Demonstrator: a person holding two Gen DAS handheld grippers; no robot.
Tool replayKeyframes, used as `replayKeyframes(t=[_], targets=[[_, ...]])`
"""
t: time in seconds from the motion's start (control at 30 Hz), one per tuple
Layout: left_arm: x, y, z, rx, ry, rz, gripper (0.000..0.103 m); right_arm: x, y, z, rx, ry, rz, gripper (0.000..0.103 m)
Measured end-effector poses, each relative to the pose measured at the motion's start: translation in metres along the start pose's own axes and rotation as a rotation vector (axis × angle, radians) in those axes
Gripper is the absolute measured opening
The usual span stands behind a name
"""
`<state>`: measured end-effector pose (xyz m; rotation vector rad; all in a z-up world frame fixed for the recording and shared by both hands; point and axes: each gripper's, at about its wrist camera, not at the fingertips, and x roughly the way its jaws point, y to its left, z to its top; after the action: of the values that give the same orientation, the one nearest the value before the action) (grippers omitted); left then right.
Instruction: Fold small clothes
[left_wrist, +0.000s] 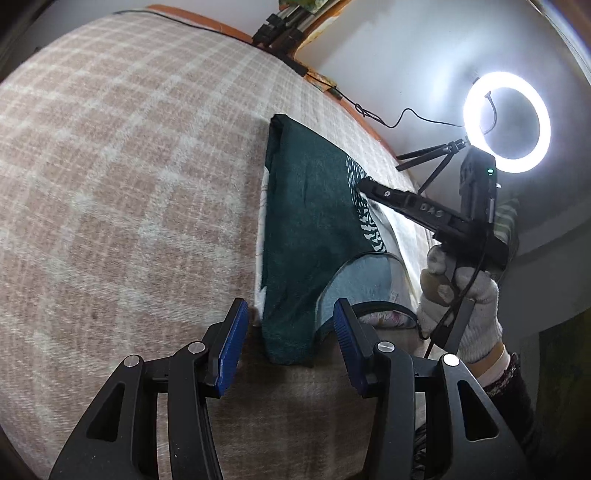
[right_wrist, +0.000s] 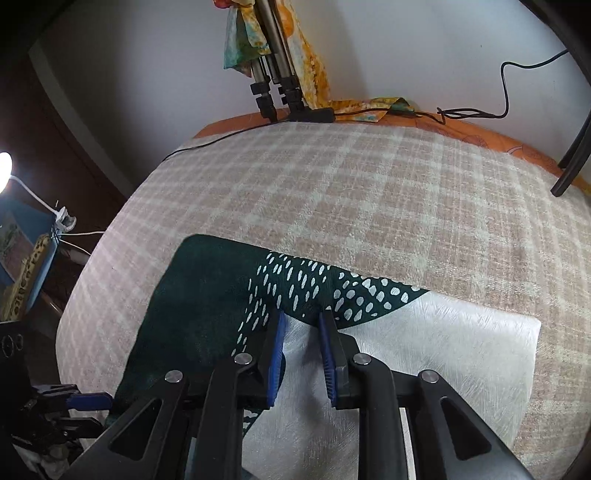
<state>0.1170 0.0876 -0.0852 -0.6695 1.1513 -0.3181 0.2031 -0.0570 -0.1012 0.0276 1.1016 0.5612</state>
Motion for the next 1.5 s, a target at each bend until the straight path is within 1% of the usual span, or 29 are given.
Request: replayKeyframes(t=[0.07, 0.1, 0.17, 0.23, 0.27, 0.3, 0.33, 0.47, 0.53, 0.6, 0.7, 0.8, 0.87, 0.97, 1.03, 1.07, 1.1, 1.13, 1.2, 1.27, 1.3, 1.37, 1.47, 1.5], targets=[[0.000, 0.000, 0.001, -0.009, -0.002, -0.003, 0.046, -0.011, -0.001, 0.000, 0.019, -0.022, 0.027, 0.027], [0.001, 0.002, 0.002, -0.015, -0.001, -0.007, 0.046, -0.016, -0.002, 0.001, 0.020, -0.035, 0.035, 0.033], [0.002, 0.005, 0.002, -0.040, 0.007, -0.024, 0.046, -0.031, -0.003, 0.000, 0.017, -0.072, 0.034, 0.039], [0.004, 0.010, 0.000, -0.072, 0.019, -0.037, 0.046, -0.044, -0.010, -0.002, 0.033, -0.095, 0.044, 0.048], [0.003, 0.013, 0.000, -0.087, 0.017, -0.048, 0.046, -0.048, -0.015, -0.004, 0.043, -0.101, 0.052, 0.050], [0.002, 0.015, -0.002, -0.093, 0.017, -0.053, 0.046, -0.053, -0.021, -0.007, 0.059, -0.107, 0.059, 0.055], [0.001, 0.016, -0.002, -0.102, 0.019, -0.058, 0.046, -0.057, -0.026, -0.010, 0.071, -0.111, 0.060, 0.057], [0.002, 0.021, -0.001, -0.140, 0.018, -0.084, 0.047, -0.071, -0.057, -0.023, 0.115, -0.127, 0.048, 0.071], [0.004, 0.021, 0.002, -0.148, 0.018, -0.091, 0.047, -0.076, -0.075, -0.031, 0.155, -0.133, 0.053, 0.075], [0.007, 0.018, 0.004, -0.144, 0.019, -0.089, 0.048, -0.079, -0.093, -0.040, 0.203, -0.127, 0.065, 0.082], [0.010, 0.012, 0.007, -0.139, 0.012, -0.092, 0.053, -0.077, -0.125, -0.053, 0.293, -0.106, 0.090, 0.083], [0.013, 0.010, 0.009, -0.146, 0.012, -0.103, 0.053, -0.071, -0.148, -0.062, 0.372, -0.082, 0.171, 0.083], [0.014, 0.009, 0.010, -0.142, 0.008, -0.104, 0.053, -0.065, -0.156, -0.066, 0.405, -0.069, 0.212, 0.082], [0.016, 0.010, 0.011, -0.141, 0.008, -0.113, 0.053, -0.063, -0.162, -0.066, 0.419, -0.079, 0.250, 0.079], [0.018, 0.010, 0.012, -0.145, 0.006, -0.126, 0.053, -0.058, -0.164, -0.064, 0.422, -0.078, 0.281, 0.072], [0.019, 0.009, 0.013, -0.143, 0.004, -0.131, 0.053, -0.056, -0.165, -0.064, 0.424, -0.081, 0.293, 0.072], [0.021, 0.008, 0.013, -0.142, 0.004, -0.131, 0.053, -0.055, -0.166, -0.063, 0.424, -0.087, 0.306, 0.068], [0.021, 0.008, 0.014, -0.138, 0.003, -0.132, 0.053, -0.051, -0.166, -0.062, 0.427, -0.079, 0.329, 0.061], [0.023, 0.005, 0.017, -0.124, 0.003, -0.128, 0.053, -0.045, -0.164, -0.059, 0.430, -0.080, 0.350, 0.060], [0.027, 0.002, 0.019, -0.122, 0.008, -0.136, 0.052, -0.041, -0.164, -0.056, 0.429, -0.075, 0.383, 0.051], [0.028, 0.001, 0.020, -0.117, 0.007, -0.134, 0.052, -0.034, -0.162, -0.055, 0.435, -0.054, 0.409, 0.044], [0.032, -0.004, 0.022, -0.099, 0.013, -0.135, 0.050, -0.026, -0.155, -0.052, 0.422, -0.059, 0.422, 0.044], [0.038, -0.011, 0.025, -0.074, 0.020, -0.134, 0.050, -0.020, -0.144, -0.045, 0.391, -0.040, 0.440, 0.044], [0.039, -0.012, 0.026, -0.063, 0.021, -0.130, 0.048, -0.018, -0.142, -0.044, 0.383, -0.038, 0.441, 0.043]])
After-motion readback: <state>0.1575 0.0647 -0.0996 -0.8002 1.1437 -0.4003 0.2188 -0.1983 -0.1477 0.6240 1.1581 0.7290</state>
